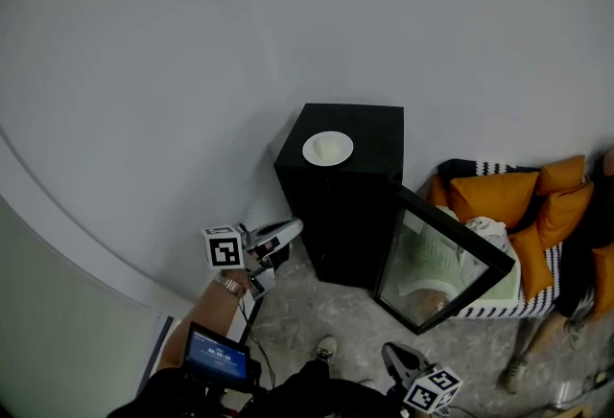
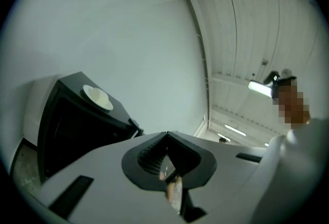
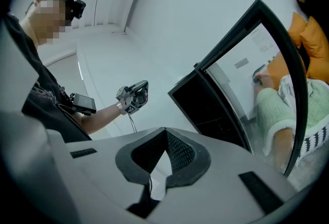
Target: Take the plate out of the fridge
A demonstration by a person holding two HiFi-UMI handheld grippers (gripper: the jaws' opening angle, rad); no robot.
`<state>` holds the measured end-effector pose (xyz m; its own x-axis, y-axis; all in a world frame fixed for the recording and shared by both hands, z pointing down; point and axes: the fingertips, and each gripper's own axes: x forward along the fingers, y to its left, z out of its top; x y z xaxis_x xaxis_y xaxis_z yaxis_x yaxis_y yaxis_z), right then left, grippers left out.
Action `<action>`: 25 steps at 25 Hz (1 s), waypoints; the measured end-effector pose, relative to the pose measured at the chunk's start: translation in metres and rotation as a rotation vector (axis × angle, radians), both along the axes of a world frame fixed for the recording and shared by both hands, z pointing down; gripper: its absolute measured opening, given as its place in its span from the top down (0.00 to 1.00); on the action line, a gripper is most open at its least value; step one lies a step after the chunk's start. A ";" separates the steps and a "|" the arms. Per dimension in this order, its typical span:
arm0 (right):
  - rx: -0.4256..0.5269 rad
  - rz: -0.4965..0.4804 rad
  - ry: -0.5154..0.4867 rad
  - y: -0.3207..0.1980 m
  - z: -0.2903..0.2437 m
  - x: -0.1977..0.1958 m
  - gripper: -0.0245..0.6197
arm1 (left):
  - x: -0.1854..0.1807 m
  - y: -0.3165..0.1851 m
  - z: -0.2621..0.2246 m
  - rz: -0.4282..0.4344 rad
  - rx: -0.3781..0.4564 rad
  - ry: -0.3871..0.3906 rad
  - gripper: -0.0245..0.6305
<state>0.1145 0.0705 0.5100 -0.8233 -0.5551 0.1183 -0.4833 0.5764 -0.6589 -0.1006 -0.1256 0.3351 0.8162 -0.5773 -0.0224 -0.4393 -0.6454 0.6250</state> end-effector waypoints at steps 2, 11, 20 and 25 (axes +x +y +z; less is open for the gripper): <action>-0.001 -0.044 0.012 0.006 0.001 -0.008 0.95 | 0.019 0.047 0.021 0.097 0.035 -0.103 0.95; 0.030 -0.169 0.122 0.020 -0.008 -0.058 0.95 | 0.061 0.215 0.116 0.377 0.054 -0.261 0.95; 0.039 -0.220 0.162 0.045 -0.012 -0.148 0.95 | 0.018 0.277 0.158 0.438 -0.070 -0.205 0.95; 0.044 -0.205 0.180 0.059 -0.013 -0.180 0.95 | -0.015 0.285 0.169 0.427 -0.080 -0.209 0.95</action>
